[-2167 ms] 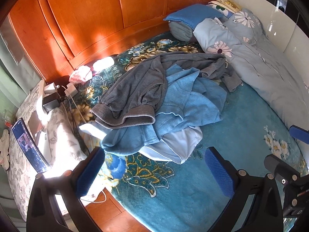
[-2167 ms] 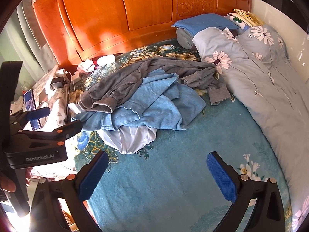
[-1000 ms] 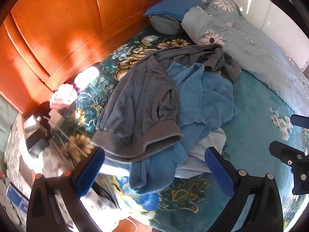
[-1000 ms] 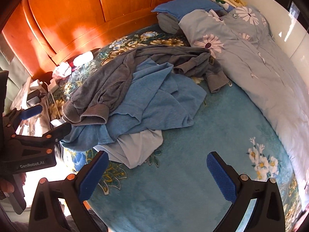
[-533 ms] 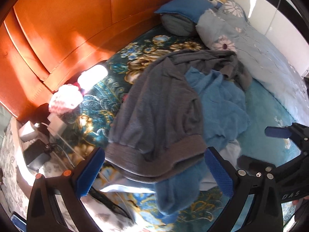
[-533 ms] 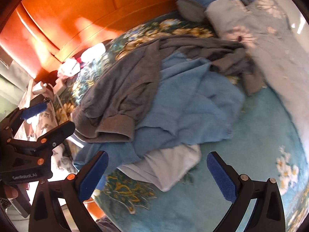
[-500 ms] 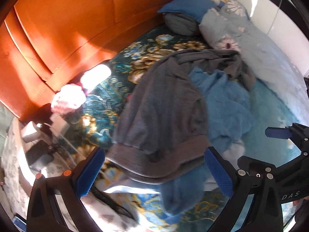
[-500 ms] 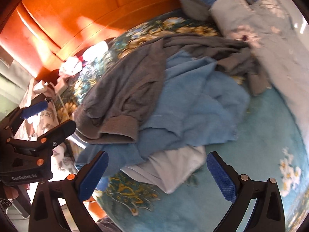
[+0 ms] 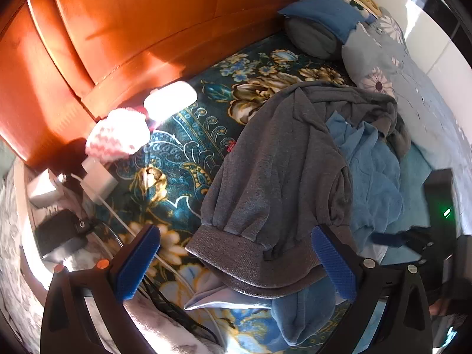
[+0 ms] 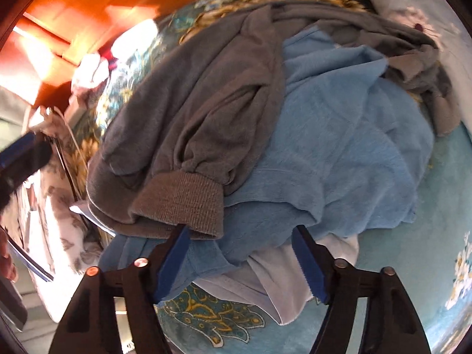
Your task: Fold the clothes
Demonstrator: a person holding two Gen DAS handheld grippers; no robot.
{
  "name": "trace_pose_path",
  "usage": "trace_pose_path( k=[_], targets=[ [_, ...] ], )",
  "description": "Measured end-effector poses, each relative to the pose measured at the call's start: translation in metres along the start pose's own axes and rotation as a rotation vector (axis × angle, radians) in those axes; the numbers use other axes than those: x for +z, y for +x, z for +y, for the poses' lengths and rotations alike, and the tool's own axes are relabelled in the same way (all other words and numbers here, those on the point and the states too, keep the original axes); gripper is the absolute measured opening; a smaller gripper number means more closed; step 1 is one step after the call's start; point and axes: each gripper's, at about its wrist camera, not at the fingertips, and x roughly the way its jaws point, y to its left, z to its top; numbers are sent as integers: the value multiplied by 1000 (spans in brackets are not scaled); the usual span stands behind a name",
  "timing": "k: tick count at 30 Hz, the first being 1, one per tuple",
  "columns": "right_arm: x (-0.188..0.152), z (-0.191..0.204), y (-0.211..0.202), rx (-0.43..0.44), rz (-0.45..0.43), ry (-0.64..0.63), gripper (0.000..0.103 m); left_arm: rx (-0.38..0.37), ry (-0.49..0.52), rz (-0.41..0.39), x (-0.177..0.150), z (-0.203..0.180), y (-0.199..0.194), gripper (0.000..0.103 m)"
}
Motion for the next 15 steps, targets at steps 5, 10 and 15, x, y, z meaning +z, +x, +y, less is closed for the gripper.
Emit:
trace_pose_path(
  k=[5, 10, 15],
  targets=[
    [5, 17, 12, -24, 21, -55, 43, -10, -16, 9, -1, 2, 0, 102],
    [6, 21, 13, 24, 37, -26, 16, -28, -37, 27, 1, 4, 0, 102],
    [2, 1, 2, 96, 13, 93, 7, -42, -48, 28, 5, 3, -3, 102]
  ],
)
